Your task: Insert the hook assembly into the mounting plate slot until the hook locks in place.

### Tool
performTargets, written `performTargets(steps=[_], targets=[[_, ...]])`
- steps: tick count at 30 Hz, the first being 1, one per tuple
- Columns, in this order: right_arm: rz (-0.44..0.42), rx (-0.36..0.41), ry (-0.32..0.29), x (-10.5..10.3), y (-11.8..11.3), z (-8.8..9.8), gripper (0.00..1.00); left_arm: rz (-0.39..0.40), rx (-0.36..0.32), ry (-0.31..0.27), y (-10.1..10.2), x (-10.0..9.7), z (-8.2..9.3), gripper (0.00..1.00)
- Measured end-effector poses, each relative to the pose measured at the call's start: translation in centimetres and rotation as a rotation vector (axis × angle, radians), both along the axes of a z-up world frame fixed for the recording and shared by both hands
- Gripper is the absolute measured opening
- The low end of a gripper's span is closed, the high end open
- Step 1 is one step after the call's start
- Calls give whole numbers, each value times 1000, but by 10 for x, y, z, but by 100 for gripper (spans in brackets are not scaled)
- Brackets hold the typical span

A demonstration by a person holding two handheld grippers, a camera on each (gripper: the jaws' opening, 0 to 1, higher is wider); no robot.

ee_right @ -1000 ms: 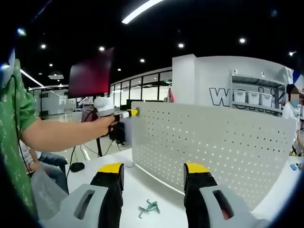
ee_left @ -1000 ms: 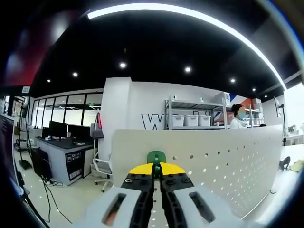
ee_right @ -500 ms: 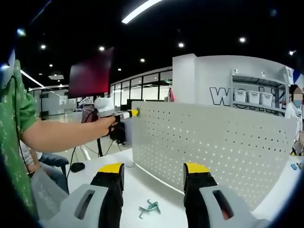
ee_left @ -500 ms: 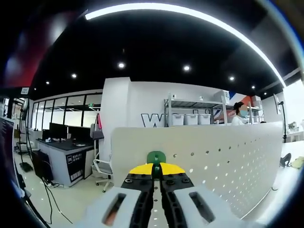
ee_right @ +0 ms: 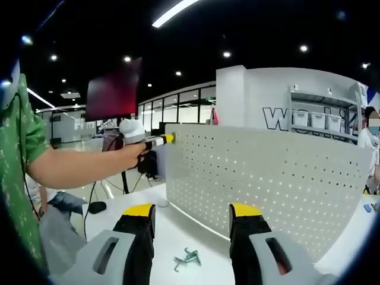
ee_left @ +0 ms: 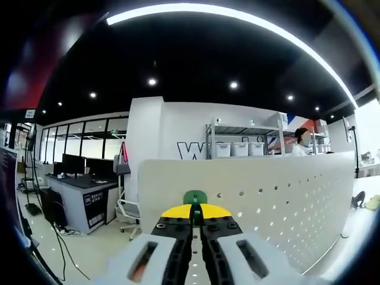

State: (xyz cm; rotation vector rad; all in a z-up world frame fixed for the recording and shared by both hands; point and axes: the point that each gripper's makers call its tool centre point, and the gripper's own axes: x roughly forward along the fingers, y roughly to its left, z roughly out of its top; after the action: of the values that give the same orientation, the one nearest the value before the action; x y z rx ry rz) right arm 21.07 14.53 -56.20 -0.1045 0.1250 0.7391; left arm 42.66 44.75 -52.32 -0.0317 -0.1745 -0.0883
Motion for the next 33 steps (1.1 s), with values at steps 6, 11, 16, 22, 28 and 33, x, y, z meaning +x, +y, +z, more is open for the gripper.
performTargets(steps=[6, 11, 16, 22, 28, 33], targets=[[-1, 0, 2, 1, 0, 0, 51, 1, 9, -2, 0, 0, 0, 3], [2, -2, 6, 0, 1, -2, 51, 1, 14, 0, 1, 0, -1, 3], [2, -1, 7, 0, 1, -2, 51, -1, 16, 4, 1, 0, -2, 3], [3, -2, 8, 0, 1, -4, 51, -3, 15, 1, 2, -1, -2, 4], [0, 1, 6, 0, 0, -3, 51, -2, 12, 6, 2, -1, -3, 4], [0, 0, 8, -1, 0, -4, 51, -7, 7, 38, 1, -2, -12, 3]])
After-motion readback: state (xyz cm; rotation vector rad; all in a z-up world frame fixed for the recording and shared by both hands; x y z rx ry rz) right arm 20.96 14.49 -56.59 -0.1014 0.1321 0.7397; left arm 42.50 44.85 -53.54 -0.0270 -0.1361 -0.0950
